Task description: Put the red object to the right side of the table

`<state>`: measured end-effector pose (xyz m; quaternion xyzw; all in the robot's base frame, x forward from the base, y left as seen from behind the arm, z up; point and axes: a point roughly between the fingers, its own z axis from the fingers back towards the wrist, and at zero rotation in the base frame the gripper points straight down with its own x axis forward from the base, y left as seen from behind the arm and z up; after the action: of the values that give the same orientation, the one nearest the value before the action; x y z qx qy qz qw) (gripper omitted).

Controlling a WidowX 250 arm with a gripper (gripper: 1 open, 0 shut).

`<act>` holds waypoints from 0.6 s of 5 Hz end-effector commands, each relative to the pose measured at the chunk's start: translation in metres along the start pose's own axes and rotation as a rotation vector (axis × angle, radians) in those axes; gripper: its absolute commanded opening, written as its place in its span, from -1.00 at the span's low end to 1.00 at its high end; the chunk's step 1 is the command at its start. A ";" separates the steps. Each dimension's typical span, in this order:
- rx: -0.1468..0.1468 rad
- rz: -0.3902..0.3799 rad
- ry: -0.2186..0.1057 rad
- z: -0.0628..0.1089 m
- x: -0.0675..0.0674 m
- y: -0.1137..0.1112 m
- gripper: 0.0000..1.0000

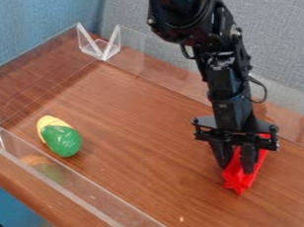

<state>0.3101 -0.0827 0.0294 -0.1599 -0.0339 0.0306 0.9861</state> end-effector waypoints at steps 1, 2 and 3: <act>-0.003 -0.015 -0.021 0.011 0.007 -0.001 1.00; -0.013 -0.031 -0.040 0.028 0.007 -0.006 1.00; -0.035 -0.052 -0.072 0.049 0.009 -0.015 1.00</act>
<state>0.3063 -0.0835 0.0610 -0.1714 -0.0392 0.0155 0.9843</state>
